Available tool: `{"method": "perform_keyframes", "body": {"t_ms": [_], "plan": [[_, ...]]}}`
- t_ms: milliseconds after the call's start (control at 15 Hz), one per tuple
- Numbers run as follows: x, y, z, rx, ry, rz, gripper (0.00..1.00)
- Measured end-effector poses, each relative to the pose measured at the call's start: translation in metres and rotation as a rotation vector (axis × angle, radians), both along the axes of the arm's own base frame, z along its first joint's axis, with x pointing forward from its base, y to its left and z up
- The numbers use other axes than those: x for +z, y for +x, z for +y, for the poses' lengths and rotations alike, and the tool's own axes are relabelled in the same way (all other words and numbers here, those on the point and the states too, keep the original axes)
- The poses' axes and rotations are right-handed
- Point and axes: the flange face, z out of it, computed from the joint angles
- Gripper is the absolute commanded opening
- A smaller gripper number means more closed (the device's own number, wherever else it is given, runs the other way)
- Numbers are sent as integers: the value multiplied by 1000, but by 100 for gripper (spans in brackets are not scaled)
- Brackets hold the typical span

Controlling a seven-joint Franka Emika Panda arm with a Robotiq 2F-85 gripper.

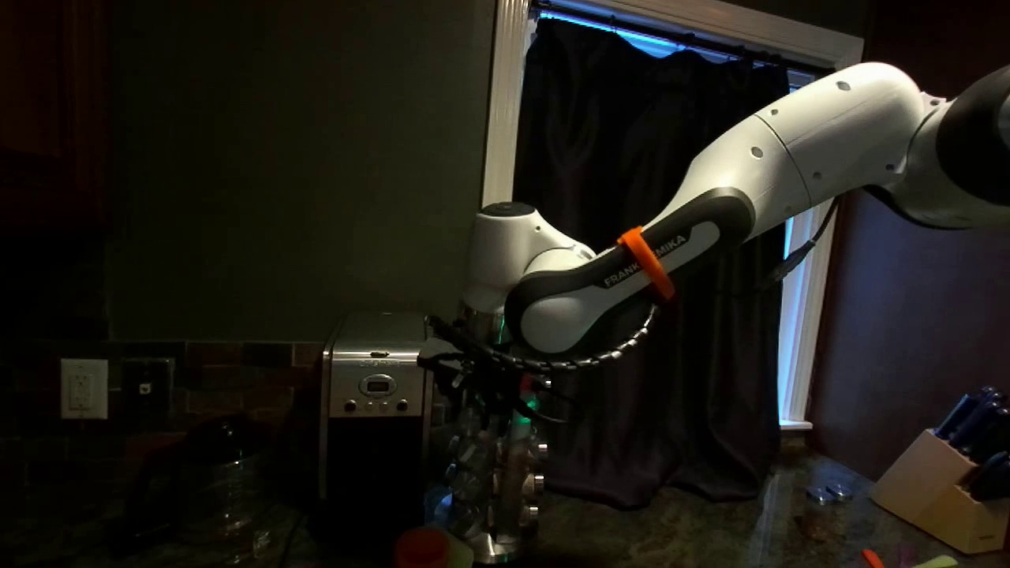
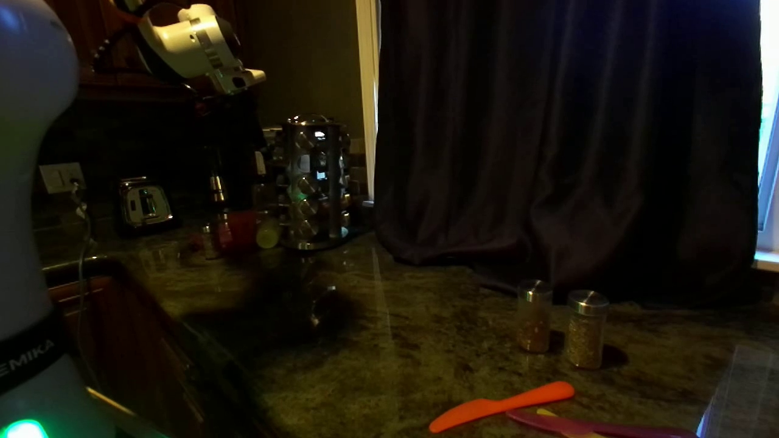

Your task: Remove one bottle from the rack

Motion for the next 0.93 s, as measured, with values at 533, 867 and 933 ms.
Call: {"method": "perform_keyframes", "body": {"t_ms": [533,867,933], "plan": [[7,4,-9,-92,107,50,24],[12,5,-7,-116,167,53,24],[13,5,-7,-117,176,49,24]]}}
